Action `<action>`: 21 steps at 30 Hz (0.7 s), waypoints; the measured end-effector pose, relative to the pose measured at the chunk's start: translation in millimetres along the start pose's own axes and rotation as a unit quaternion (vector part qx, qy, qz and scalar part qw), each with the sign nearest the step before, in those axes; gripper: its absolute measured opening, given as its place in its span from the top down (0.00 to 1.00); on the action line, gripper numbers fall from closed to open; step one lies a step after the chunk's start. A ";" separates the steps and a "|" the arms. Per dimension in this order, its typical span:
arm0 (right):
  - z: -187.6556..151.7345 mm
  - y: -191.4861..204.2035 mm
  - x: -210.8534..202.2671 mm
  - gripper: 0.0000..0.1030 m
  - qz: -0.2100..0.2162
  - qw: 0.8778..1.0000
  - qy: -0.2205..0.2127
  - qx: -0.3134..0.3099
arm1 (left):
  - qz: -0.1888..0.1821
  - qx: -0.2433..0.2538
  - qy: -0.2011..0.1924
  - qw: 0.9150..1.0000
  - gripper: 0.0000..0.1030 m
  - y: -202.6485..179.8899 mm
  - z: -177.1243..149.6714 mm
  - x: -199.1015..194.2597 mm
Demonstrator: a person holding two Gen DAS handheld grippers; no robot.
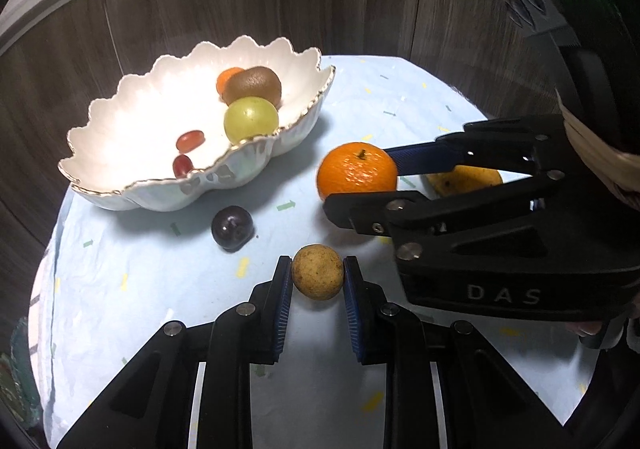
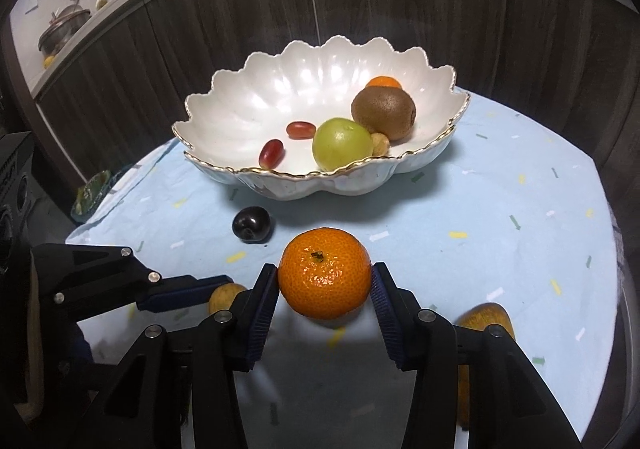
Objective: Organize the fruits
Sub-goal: 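Close the left gripper on the longan while the right grasps the mandarin, then lift the longan and mandarin and carry them over the bowl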
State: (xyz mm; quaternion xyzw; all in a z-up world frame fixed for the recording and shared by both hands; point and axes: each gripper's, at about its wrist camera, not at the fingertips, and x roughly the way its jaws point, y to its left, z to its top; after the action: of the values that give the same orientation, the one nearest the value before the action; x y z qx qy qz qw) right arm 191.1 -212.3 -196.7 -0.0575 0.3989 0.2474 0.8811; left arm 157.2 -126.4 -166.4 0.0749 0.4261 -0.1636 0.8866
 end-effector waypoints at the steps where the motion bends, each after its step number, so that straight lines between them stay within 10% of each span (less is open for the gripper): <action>1: 0.1 0.2 -2.3 0.53 -0.001 1.000 -0.001 0.001 | 0.001 0.000 -0.002 1.000 0.75 0.8 -0.4 -2.7; 21: -7.6 20.1 -45.2 0.53 -0.030 0.998 -0.031 0.048 | 0.009 -0.008 -0.036 0.999 0.75 14.1 -0.2 -42.2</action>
State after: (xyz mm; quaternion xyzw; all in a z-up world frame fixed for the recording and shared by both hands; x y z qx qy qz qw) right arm 150.9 -214.7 -166.9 -0.0197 0.3805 0.2032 0.9020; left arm 137.5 -103.6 -133.7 0.0655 0.3943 -0.1549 0.9035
